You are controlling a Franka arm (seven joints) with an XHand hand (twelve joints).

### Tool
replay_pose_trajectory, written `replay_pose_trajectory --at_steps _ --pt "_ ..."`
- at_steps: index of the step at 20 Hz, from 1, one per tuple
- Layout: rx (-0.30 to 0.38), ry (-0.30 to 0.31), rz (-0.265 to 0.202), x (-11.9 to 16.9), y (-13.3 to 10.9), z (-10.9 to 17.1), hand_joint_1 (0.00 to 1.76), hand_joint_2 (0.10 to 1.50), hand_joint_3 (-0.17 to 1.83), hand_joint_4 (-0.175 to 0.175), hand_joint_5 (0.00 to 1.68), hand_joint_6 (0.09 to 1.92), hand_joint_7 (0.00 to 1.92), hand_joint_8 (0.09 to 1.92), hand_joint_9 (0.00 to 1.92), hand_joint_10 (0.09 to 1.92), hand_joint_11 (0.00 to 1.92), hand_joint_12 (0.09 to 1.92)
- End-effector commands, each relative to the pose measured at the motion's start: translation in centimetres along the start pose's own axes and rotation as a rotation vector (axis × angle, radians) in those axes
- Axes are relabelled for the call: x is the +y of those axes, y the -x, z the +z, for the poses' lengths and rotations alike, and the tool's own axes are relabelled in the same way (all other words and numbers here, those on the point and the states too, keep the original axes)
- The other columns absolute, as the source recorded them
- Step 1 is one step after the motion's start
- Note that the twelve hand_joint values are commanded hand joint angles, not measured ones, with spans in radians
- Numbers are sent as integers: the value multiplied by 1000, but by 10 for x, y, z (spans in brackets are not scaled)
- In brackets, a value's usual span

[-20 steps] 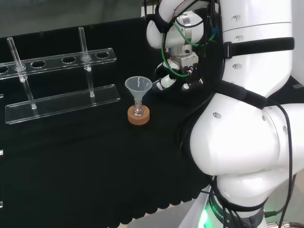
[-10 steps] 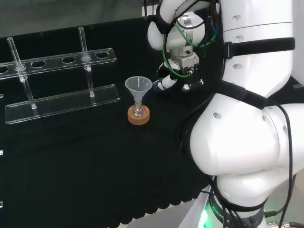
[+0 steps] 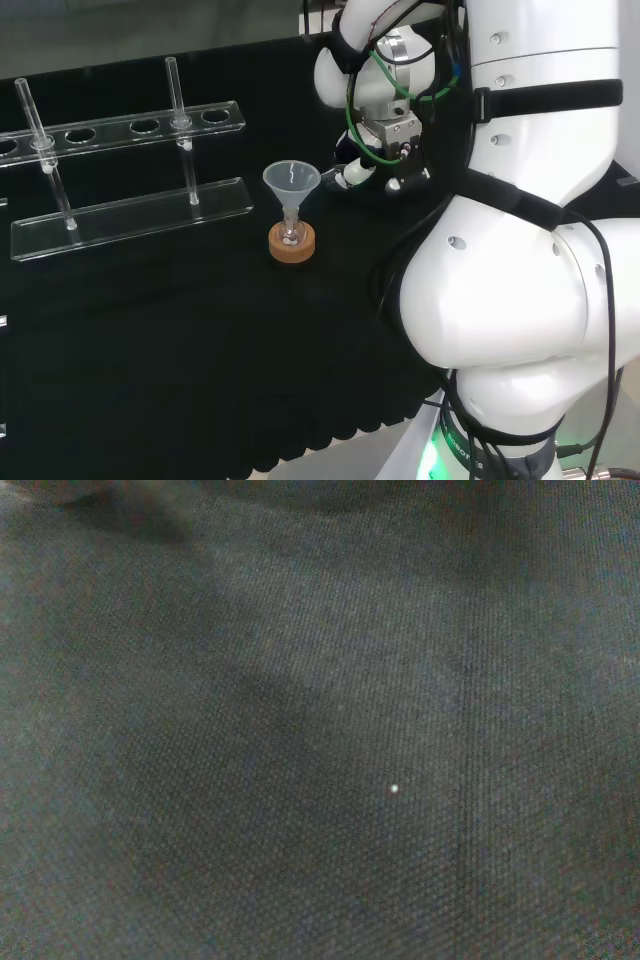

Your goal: Pick up the weighing funnel.

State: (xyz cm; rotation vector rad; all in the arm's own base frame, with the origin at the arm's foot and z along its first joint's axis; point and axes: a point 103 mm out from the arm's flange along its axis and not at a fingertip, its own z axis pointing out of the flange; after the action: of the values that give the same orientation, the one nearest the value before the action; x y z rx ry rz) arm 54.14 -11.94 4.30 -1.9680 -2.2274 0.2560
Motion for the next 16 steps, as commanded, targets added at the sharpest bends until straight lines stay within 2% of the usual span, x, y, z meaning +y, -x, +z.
replay_pose_trajectory --at_steps 1,6,12,16 --pt "5 19 2 1 1 0 643 819 74 132 787 590 979 493 629 416 0 1490" --pt "15 26 10 2 1 3 655 820 79 139 807 621 996 501 647 416 0 1498" --pt "29 33 14 4 -2 5 672 828 91 166 881 652 1047 518 688 421 0 1518" --pt "32 62 17 6 -3 4 675 828 95 173 911 661 1064 523 705 421 4 1523"
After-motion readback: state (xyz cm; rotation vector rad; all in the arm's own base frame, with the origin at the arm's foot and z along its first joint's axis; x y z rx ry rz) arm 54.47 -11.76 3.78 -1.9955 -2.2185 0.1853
